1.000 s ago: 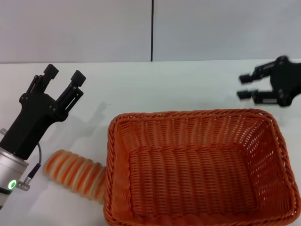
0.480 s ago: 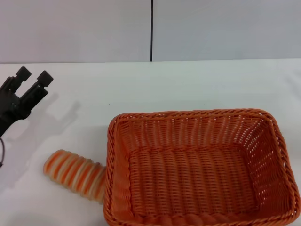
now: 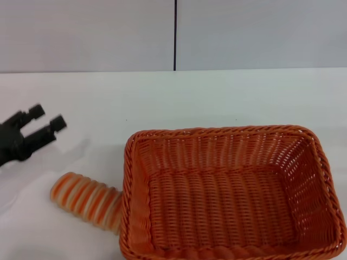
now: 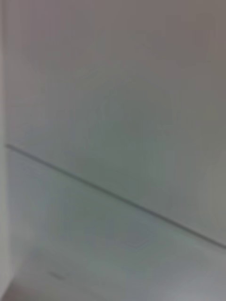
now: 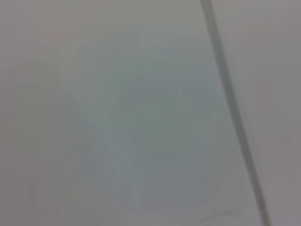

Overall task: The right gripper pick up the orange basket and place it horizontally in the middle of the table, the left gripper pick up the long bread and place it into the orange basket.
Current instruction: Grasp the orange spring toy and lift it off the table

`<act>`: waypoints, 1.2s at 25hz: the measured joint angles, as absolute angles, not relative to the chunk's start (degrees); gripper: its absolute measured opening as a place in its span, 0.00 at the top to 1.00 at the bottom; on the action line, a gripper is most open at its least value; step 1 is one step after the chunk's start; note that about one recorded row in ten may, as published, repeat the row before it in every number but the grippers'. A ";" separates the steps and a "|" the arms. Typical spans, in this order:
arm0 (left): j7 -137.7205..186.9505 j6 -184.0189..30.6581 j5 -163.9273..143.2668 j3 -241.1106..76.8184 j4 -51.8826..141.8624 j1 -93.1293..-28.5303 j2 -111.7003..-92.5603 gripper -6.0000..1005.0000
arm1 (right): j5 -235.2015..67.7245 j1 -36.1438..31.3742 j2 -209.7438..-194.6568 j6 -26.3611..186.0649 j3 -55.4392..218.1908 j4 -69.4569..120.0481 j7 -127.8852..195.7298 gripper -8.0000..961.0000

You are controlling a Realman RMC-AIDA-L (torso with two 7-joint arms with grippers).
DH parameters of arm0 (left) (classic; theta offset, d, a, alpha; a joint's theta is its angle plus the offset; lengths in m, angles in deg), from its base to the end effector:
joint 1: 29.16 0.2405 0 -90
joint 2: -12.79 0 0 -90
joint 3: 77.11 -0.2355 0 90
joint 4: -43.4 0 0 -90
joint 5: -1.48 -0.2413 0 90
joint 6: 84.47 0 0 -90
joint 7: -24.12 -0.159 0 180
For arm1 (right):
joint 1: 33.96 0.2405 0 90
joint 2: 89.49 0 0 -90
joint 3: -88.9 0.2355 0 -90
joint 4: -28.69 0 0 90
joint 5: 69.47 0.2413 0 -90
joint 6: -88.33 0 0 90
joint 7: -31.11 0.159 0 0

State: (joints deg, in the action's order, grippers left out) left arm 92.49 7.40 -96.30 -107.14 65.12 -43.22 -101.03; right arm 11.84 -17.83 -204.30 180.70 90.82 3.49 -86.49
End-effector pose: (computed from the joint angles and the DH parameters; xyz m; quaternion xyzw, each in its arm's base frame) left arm -0.3614 0.2658 0.0349 -0.8185 -0.3397 -0.3695 0.2797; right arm 0.3902 0.2735 0.1240 -0.6926 0.2844 0.4259 0.5080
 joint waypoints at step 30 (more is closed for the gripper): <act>89.47 7.13 -105.67 -106.20 66.33 -39.25 -100.93 0.24 | 22.30 -15.64 -205.15 178.94 92.45 8.04 -85.85 0.58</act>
